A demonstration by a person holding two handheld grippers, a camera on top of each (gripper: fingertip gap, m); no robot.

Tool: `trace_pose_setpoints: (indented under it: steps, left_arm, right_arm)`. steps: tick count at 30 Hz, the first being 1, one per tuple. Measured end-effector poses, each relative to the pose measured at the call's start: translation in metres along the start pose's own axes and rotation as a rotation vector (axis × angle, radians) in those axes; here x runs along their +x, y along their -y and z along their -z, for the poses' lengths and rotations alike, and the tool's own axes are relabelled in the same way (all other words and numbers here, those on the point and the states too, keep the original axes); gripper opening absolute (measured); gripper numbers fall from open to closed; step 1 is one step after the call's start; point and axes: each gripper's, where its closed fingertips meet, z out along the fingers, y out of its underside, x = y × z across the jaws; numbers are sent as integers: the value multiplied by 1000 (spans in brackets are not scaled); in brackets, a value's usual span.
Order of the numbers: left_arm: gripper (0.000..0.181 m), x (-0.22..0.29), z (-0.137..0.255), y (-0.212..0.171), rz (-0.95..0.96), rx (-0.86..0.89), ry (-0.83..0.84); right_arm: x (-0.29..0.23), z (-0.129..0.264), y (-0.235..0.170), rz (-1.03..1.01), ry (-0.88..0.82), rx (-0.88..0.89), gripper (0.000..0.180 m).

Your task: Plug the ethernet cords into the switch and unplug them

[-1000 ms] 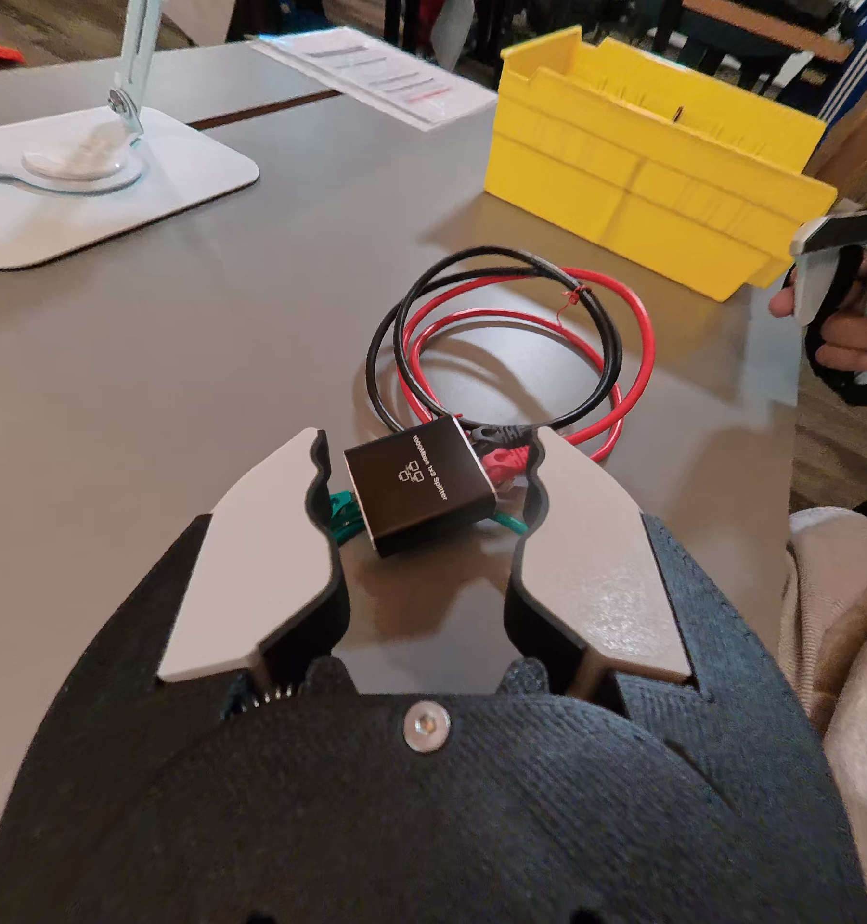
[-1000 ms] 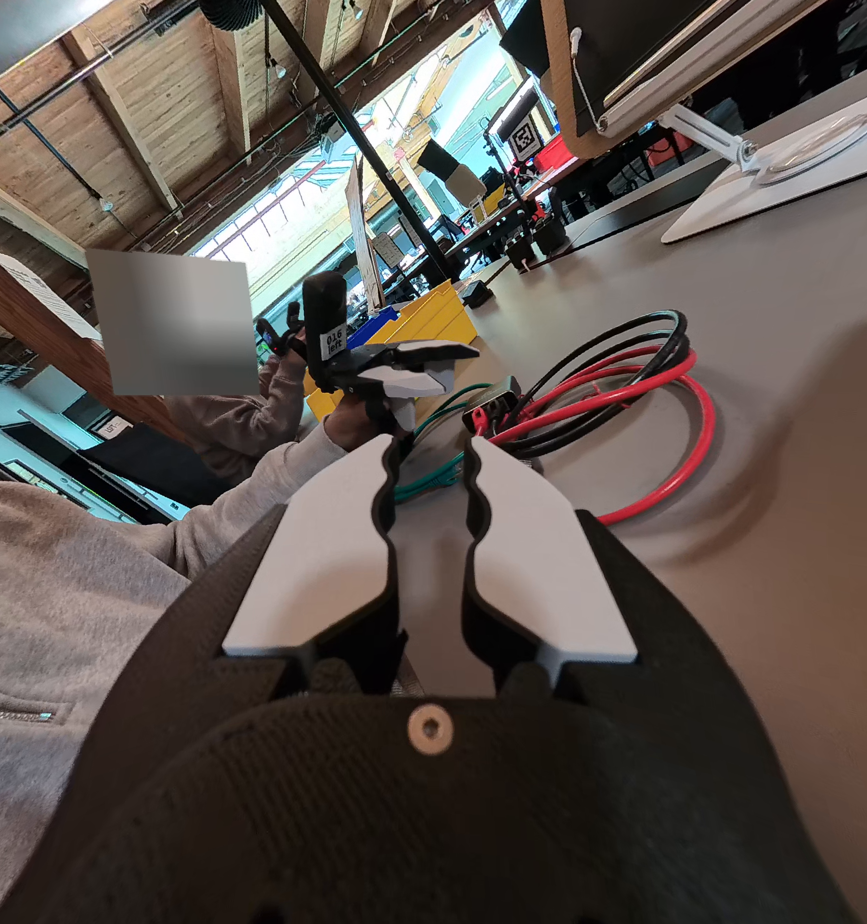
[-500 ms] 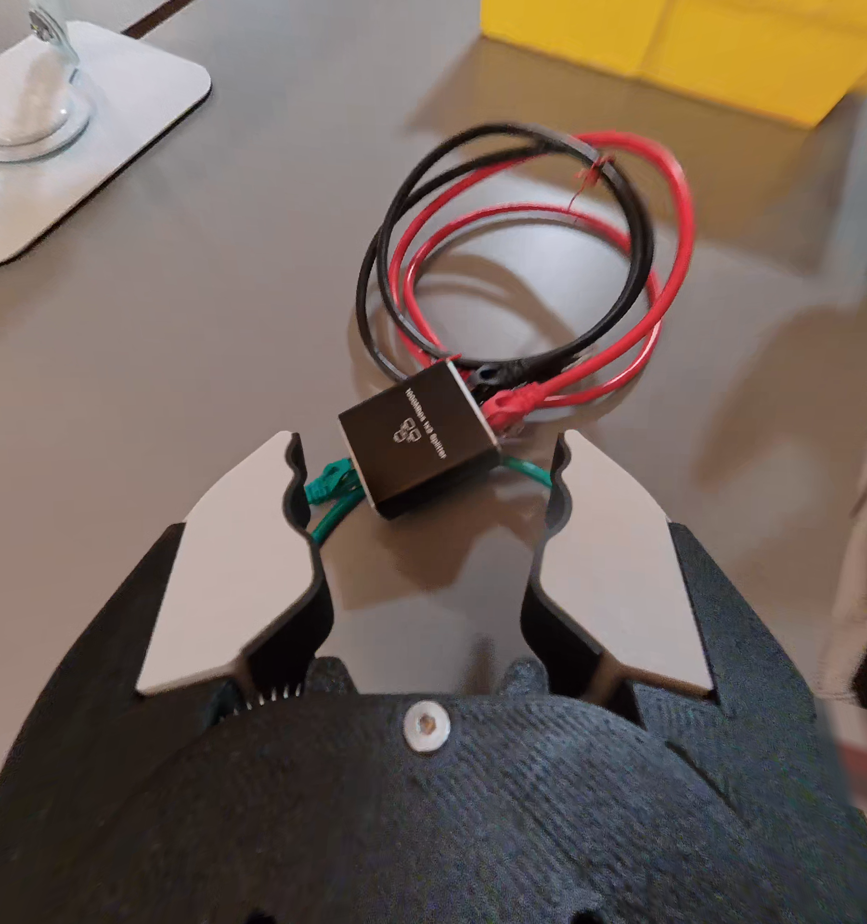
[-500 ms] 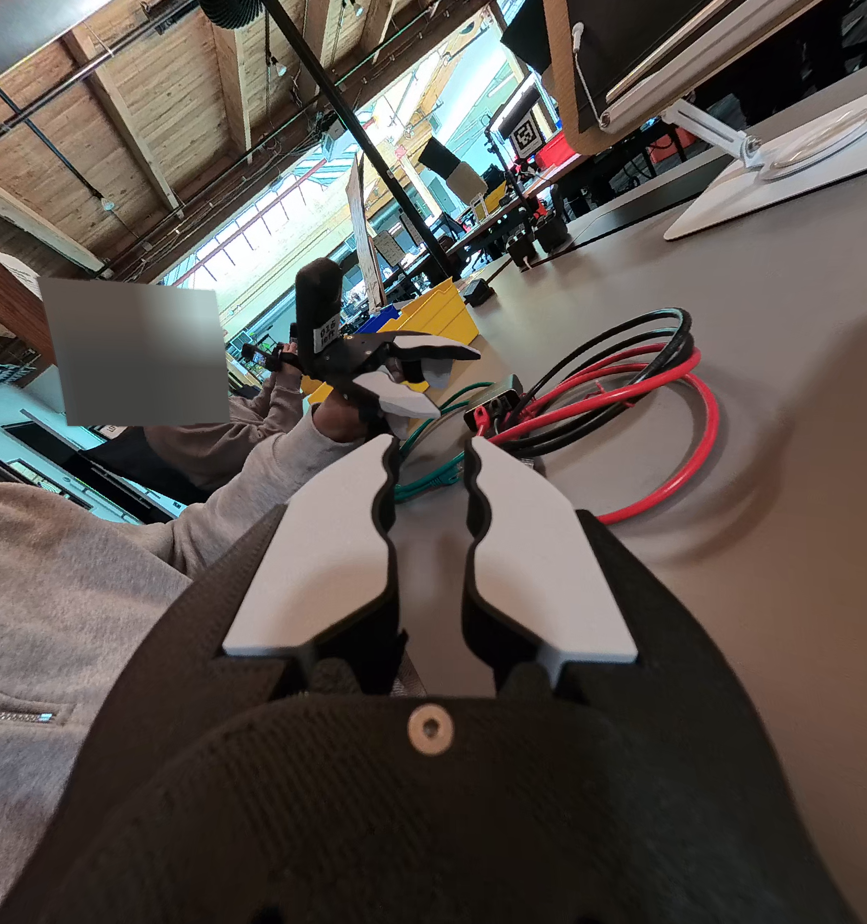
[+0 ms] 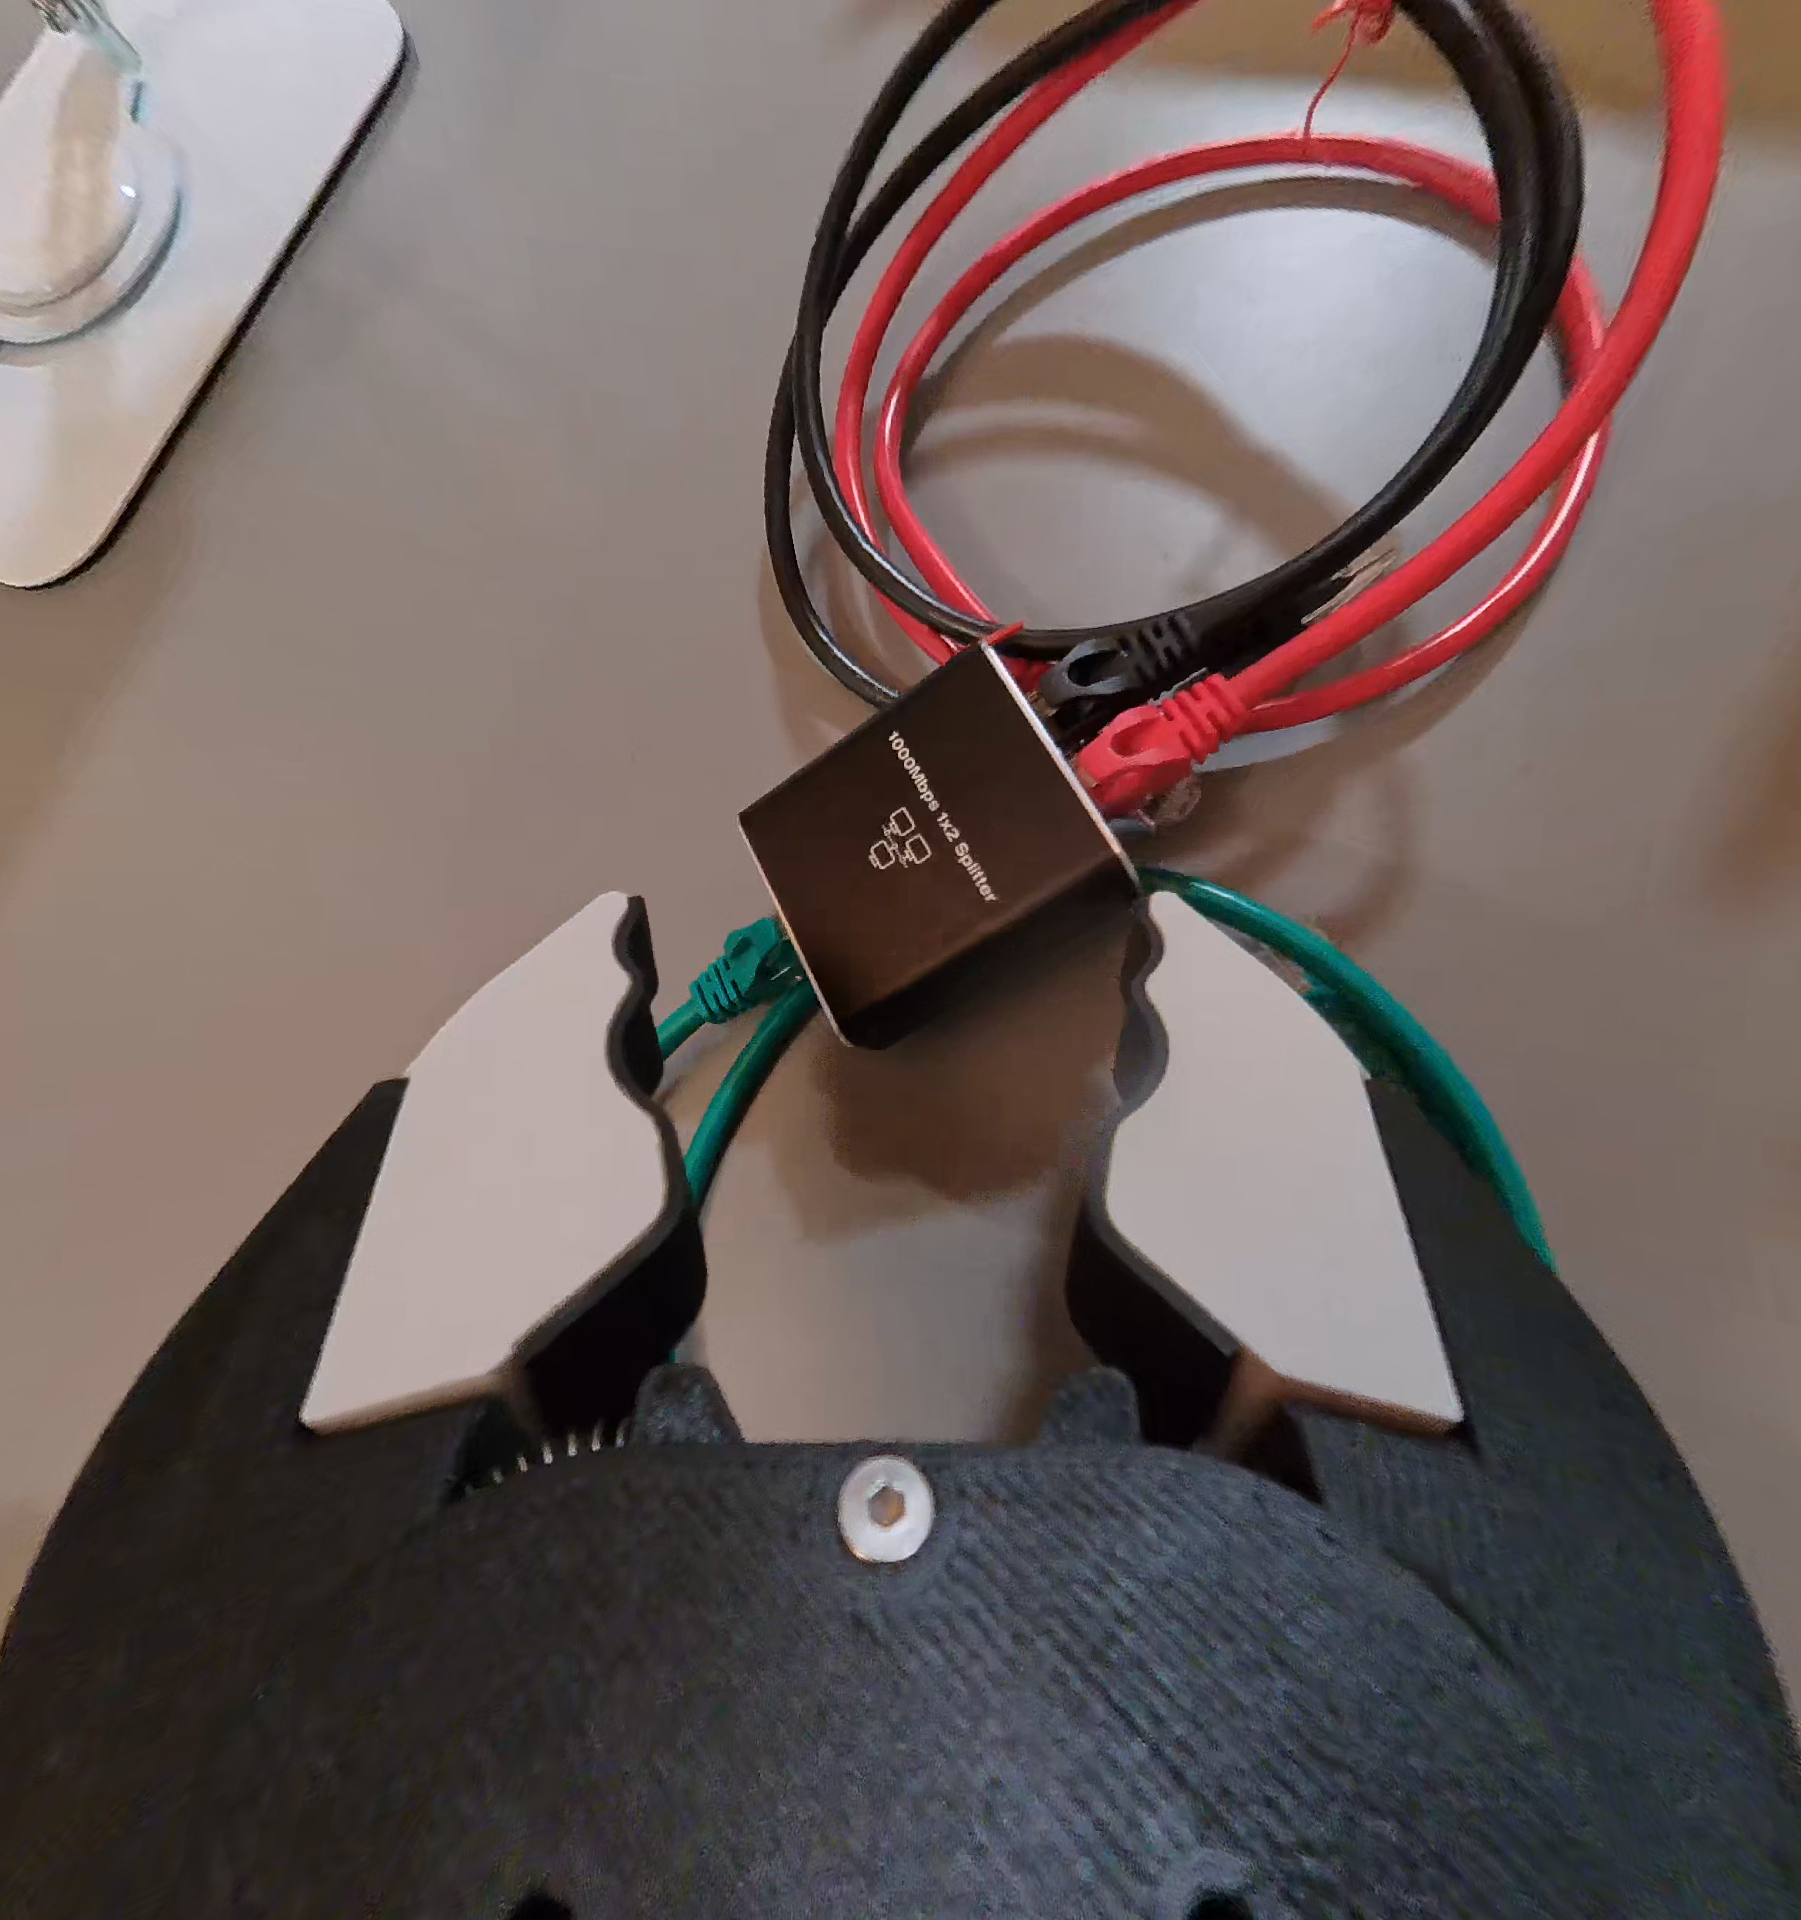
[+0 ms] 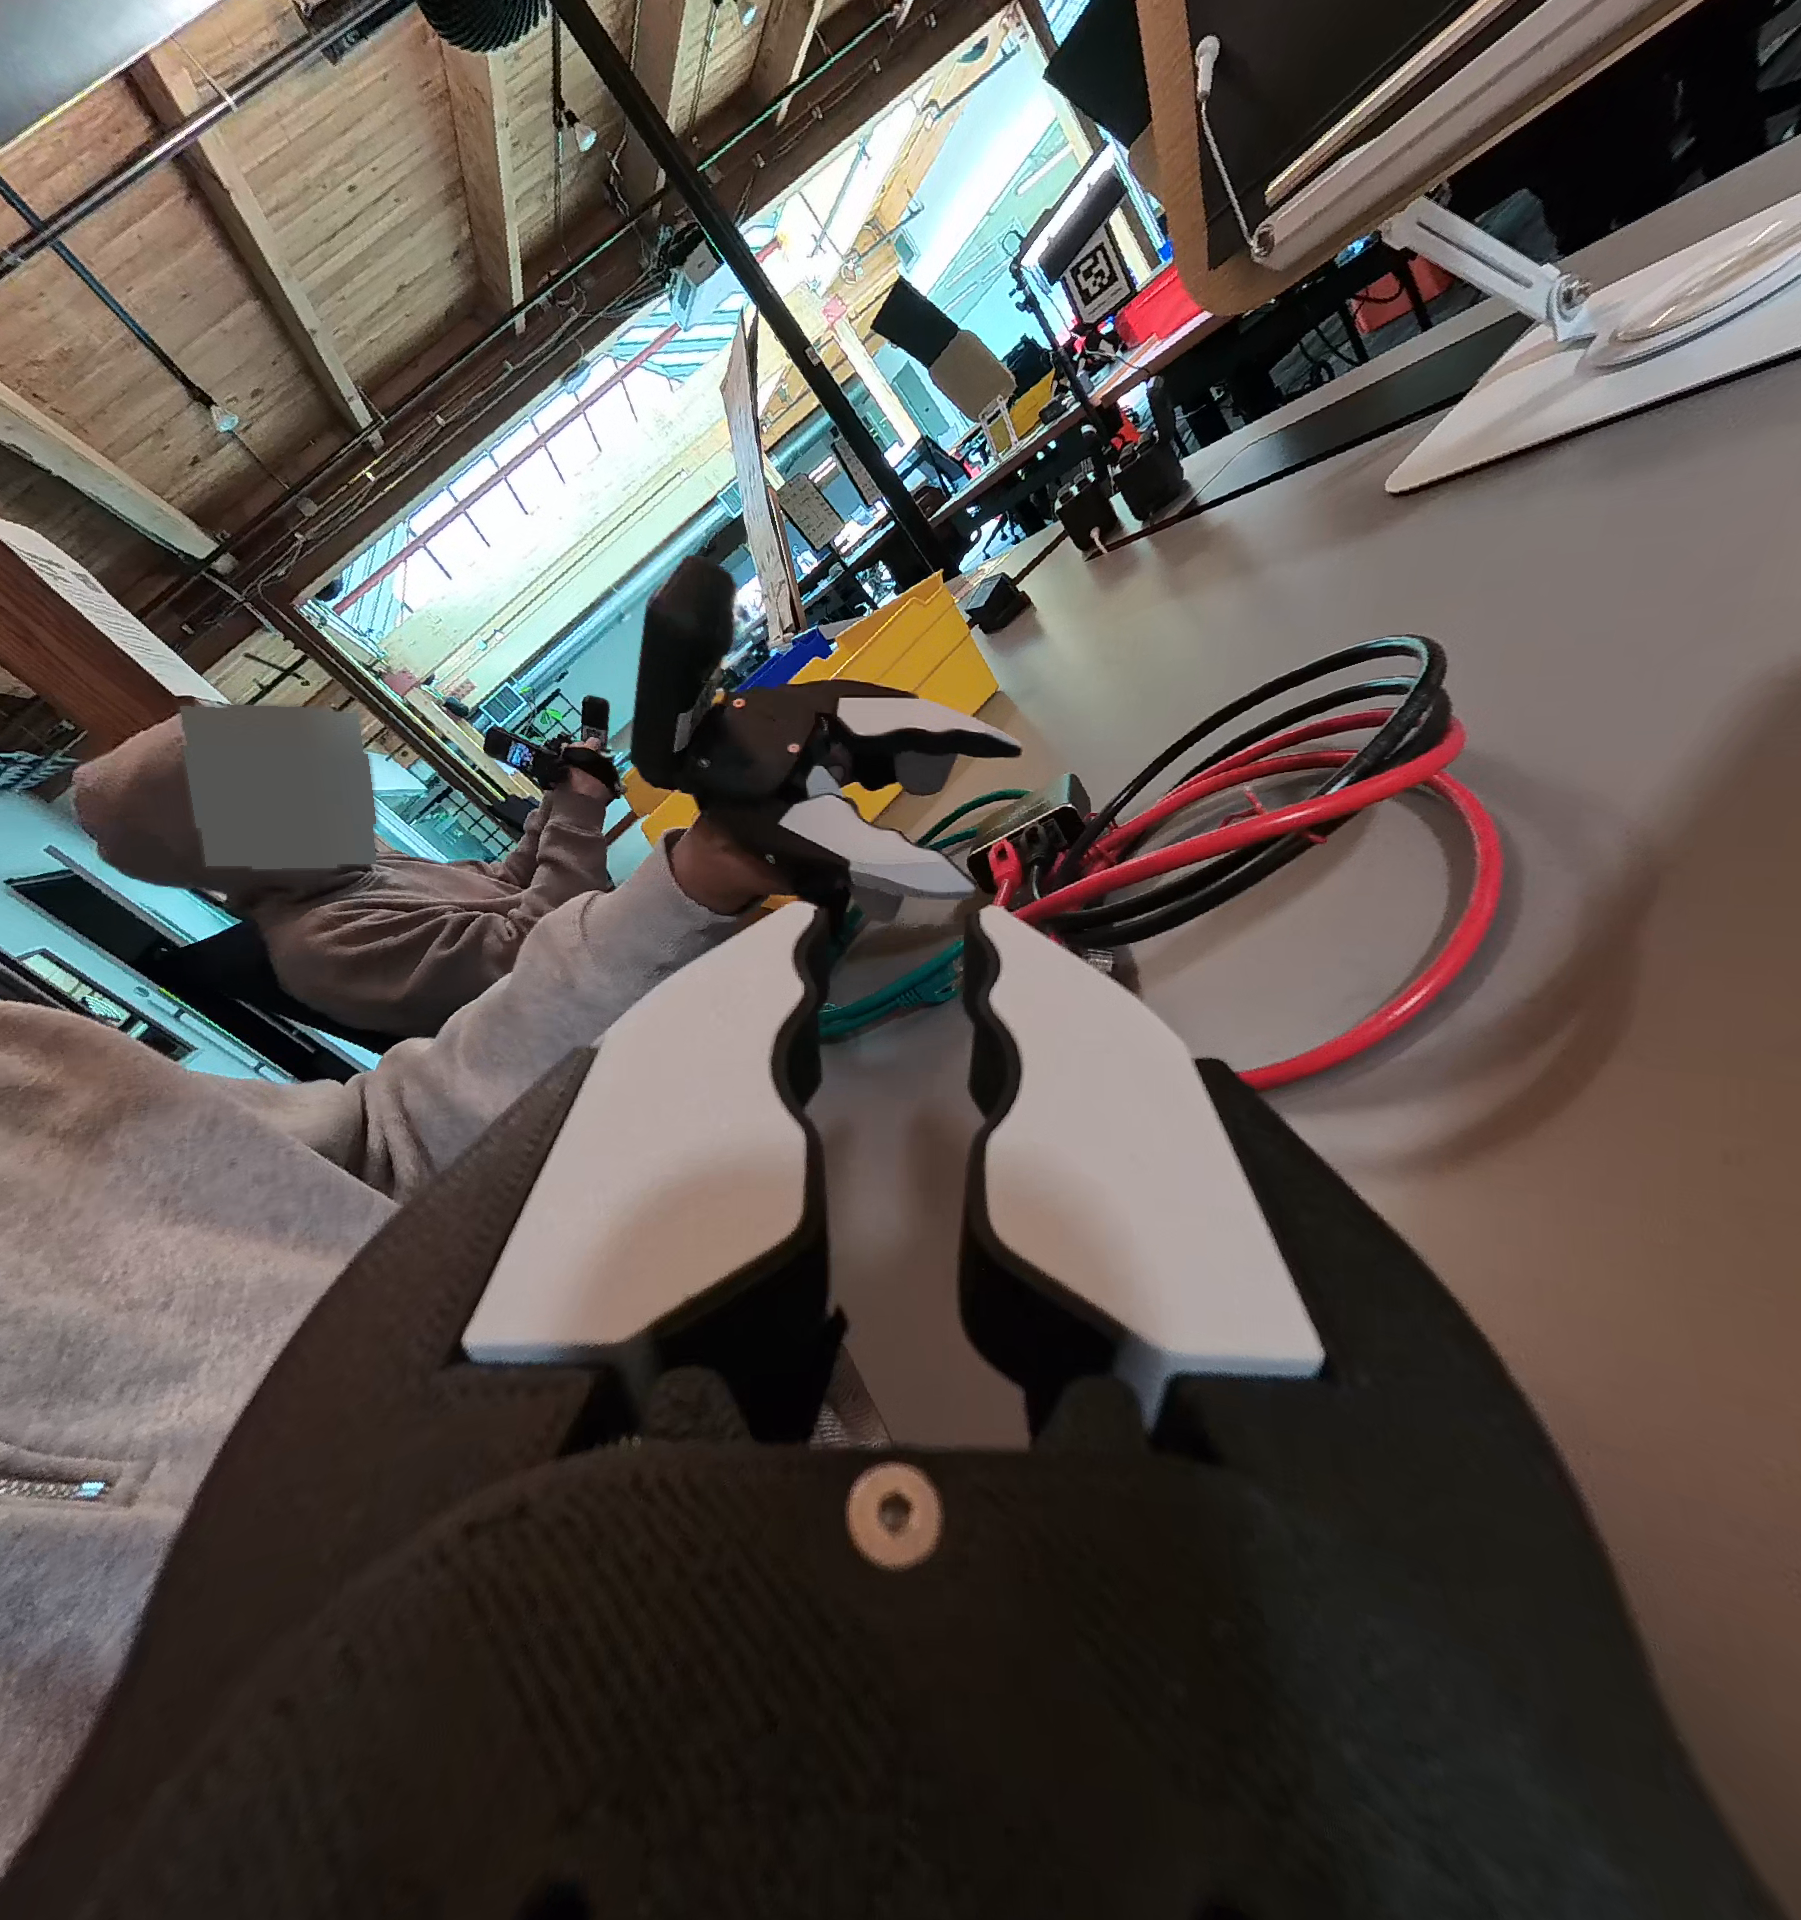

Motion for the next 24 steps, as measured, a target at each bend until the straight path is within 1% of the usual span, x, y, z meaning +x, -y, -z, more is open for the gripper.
trace_pose_setpoints:
  steps: [3,6,8,10,11,12,18,24]
  left_arm:
    - [96,0,-12,-5,17,-34,-42]
    - [87,9,-21,-8,56,-51,-117]
    - [82,8,-22,-9,47,-49,-95]
    - [74,8,-18,-9,32,-52,-84]
    - [67,7,-16,-7,29,-44,-73]
    - [63,7,-14,-4,23,-27,-60]
    - [62,2,-4,15,-48,47,78]
    - [61,0,17,50,-135,171,266]
  right_arm:
    - [0,-1,-1,1,1,-6,24]
    - [-2,-1,-1,10,0,-7,24]
    - [-3,0,-1,17,-2,-7,24]
    - [-3,-1,-2,19,-3,-11,24]
    - [-3,-1,-2,20,-2,-14,24]
    - [-3,-1,-3,22,-2,-17,24]
    - [-5,-2,-5,39,-4,-31,24]
    - [-6,-5,-8,51,-7,-42,24]
